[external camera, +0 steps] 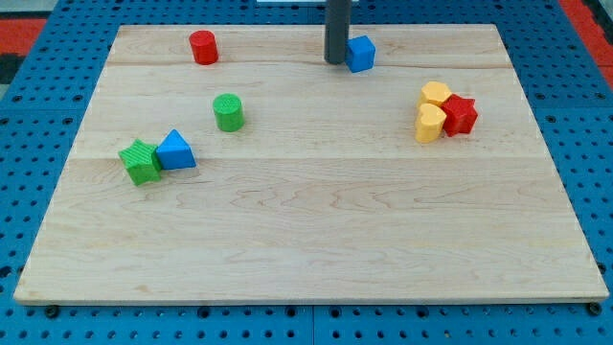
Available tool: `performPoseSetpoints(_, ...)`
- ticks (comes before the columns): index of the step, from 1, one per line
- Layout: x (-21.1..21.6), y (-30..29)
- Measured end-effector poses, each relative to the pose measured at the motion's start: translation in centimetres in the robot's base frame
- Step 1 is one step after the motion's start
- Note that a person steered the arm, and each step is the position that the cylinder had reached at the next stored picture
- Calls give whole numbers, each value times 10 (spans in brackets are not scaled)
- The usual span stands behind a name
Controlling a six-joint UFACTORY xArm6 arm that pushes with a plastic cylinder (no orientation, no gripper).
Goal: Separate the yellow blocks and red star from each other
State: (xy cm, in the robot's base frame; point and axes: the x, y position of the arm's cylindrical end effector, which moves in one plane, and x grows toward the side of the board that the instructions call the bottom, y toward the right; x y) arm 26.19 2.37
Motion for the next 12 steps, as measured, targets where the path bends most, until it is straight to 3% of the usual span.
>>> performPoseSetpoints(1, 25, 5)
performPoseSetpoints(3, 151, 39)
performPoseSetpoints(4, 185, 37)
performPoseSetpoints(6, 184, 171)
performPoseSetpoints(7, 161, 194)
performPoseSetpoints(9, 122, 137)
performPoseSetpoints(12, 107, 151)
